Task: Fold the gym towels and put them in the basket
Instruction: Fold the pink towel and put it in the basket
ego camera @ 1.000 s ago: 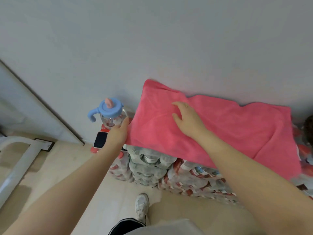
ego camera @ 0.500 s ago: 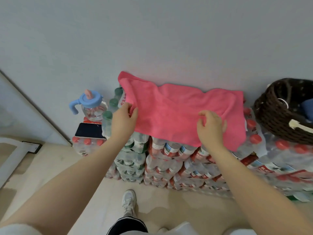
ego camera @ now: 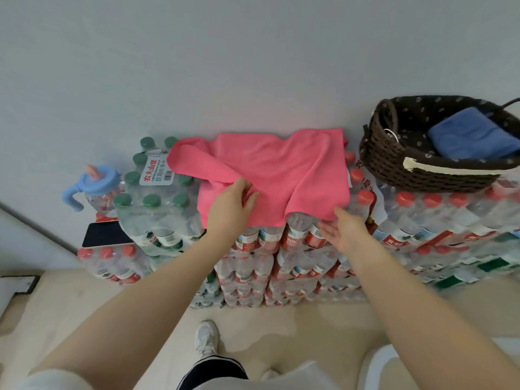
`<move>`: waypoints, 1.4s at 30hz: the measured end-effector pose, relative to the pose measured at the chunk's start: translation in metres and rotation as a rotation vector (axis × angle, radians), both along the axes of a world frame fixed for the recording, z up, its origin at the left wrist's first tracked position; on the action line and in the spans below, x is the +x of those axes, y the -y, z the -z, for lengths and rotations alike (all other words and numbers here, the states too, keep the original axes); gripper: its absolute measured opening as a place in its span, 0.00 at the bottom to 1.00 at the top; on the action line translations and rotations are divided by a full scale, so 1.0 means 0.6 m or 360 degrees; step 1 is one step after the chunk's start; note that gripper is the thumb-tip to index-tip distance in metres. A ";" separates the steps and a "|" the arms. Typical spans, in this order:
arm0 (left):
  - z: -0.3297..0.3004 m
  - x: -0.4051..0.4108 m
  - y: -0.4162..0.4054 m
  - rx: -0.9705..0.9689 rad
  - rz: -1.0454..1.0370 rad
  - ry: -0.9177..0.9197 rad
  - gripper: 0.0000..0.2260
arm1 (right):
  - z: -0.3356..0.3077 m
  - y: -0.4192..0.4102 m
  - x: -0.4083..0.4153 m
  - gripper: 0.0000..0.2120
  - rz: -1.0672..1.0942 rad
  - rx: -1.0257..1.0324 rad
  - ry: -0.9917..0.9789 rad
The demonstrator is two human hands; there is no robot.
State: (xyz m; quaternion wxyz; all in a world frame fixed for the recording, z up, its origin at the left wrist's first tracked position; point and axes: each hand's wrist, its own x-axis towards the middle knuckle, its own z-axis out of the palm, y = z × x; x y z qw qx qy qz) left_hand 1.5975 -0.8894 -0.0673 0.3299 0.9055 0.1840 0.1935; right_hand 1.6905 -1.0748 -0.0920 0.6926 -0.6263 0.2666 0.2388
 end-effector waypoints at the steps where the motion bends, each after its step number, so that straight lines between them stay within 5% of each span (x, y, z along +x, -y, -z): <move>1: 0.001 0.001 0.003 -0.0010 0.0018 -0.0010 0.07 | -0.002 0.002 -0.004 0.16 0.0123 0.0203 -0.0035; 5: 0.009 0.009 0.009 0.0050 0.0226 -0.0044 0.08 | 0.000 0.013 -0.013 0.05 0.0405 0.0378 0.0041; 7: 0.015 0.013 0.015 0.0051 0.0301 -0.0017 0.09 | -0.007 0.011 -0.019 0.06 0.0321 0.0099 0.0317; 11: 0.013 0.025 0.028 0.0007 0.0322 0.0094 0.09 | -0.044 -0.007 -0.028 0.03 -0.0326 -0.0886 0.1361; 14: 0.004 0.034 0.030 -0.0054 0.0292 0.0148 0.08 | -0.064 -0.041 -0.024 0.07 -0.0596 -0.1090 0.1710; 27: -0.010 0.023 -0.004 -0.0889 0.0241 0.0035 0.06 | -0.063 -0.139 -0.056 0.11 -0.0973 -0.1099 0.1846; 34: -0.015 0.011 -0.001 -0.1167 0.0138 0.0104 0.09 | -0.067 -0.145 -0.068 0.02 -0.0944 -0.1117 0.1902; 42: -0.021 0.005 0.008 -0.1262 0.0081 0.0118 0.08 | -0.069 -0.141 -0.070 0.05 -0.0974 -0.1133 0.1856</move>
